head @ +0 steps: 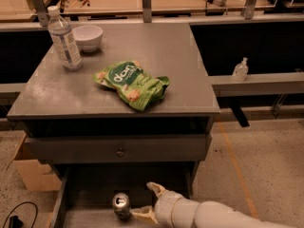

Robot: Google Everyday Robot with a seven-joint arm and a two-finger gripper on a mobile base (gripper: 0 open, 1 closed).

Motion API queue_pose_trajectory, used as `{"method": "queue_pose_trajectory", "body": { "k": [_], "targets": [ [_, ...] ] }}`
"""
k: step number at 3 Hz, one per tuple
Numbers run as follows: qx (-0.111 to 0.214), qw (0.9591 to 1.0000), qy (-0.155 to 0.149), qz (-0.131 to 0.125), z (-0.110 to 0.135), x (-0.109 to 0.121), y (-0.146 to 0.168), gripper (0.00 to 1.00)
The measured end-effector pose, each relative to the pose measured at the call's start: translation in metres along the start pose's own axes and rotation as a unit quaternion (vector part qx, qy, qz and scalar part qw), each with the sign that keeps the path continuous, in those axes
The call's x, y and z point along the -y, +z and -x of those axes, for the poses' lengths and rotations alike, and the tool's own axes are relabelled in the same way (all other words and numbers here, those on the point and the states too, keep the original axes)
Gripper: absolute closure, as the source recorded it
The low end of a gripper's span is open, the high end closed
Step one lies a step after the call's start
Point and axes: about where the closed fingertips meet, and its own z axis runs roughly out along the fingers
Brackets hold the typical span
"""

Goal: Place 7up can into middle drawer

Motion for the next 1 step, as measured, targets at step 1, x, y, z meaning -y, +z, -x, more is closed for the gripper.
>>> {"method": "queue_pose_trajectory", "body": {
  "k": [1],
  "targets": [
    [0.005,1.0,0.002,0.0,0.0094,-0.0036,-0.0322,0.46]
  ]
}}
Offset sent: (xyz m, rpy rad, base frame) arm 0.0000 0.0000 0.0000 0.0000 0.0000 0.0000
